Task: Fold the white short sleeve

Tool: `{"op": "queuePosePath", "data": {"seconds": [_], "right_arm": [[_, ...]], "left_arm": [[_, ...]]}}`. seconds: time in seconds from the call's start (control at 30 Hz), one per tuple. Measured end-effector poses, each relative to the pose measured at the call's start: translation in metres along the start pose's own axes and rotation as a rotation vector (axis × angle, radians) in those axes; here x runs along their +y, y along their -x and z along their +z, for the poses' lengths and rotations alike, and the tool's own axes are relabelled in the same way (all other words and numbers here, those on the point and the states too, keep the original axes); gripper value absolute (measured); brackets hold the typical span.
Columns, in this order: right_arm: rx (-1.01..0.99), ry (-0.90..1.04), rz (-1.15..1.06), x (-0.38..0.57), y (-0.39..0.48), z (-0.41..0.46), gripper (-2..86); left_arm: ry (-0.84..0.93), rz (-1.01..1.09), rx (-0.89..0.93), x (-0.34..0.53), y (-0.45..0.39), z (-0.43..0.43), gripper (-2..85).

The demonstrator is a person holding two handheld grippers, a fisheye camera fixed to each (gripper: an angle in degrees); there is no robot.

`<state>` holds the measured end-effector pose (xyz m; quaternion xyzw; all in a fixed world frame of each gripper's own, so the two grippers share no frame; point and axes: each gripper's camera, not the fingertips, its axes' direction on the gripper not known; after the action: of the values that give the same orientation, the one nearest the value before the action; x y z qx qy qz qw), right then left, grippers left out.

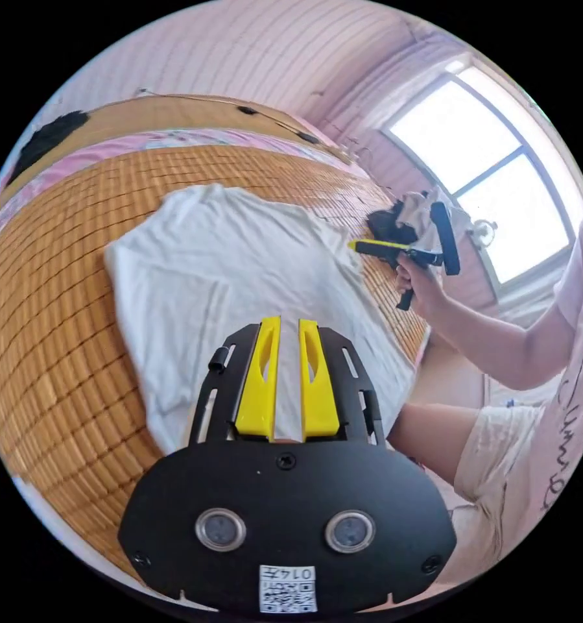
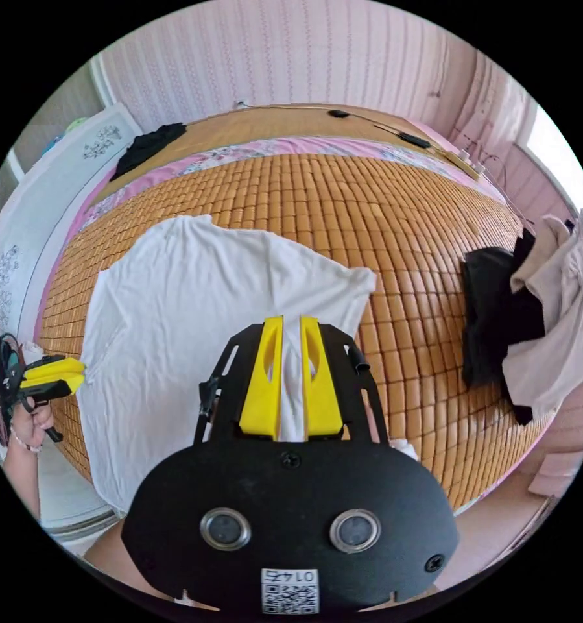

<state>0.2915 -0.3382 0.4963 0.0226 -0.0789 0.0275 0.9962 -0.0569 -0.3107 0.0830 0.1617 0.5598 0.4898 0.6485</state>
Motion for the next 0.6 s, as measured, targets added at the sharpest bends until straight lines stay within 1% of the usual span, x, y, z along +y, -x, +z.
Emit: {"op": "queuePosePath", "data": {"seconds": [0.1, 0.27, 0.37, 0.47, 0.53, 0.6], "right_arm": [[-0.060, 0.031, 0.078, 0.012, -0.039, 0.002, 6.9], [-0.145, 0.040, 0.103, 0.017, -0.067, 0.011, 8.6], [-0.240, 0.025, 0.144, 0.018, -0.081, 0.014, 8.6], [-0.275, 0.028, 0.160, 0.018, -0.092, 0.019, 6.8], [-0.259, 0.018, 0.168, 0.018, -0.100, 0.019, 4.7], [-0.297, 0.015, 0.173, 0.018, -0.111, 0.020, 2.9]], "left_arm": [[0.047, 0.109, -0.011, -0.057, -0.019, 0.032, 5.3], [0.104, 0.178, 0.008, -0.141, -0.045, 0.086, 5.3], [0.153, 0.216, -0.045, -0.183, -0.066, 0.120, 5.4], [0.145, 0.249, -0.049, -0.216, -0.087, 0.146, 5.7], [0.152, 0.261, -0.038, -0.231, -0.098, 0.161, 6.8], [0.156, 0.265, -0.097, -0.248, -0.111, 0.177, 8.1]]}}
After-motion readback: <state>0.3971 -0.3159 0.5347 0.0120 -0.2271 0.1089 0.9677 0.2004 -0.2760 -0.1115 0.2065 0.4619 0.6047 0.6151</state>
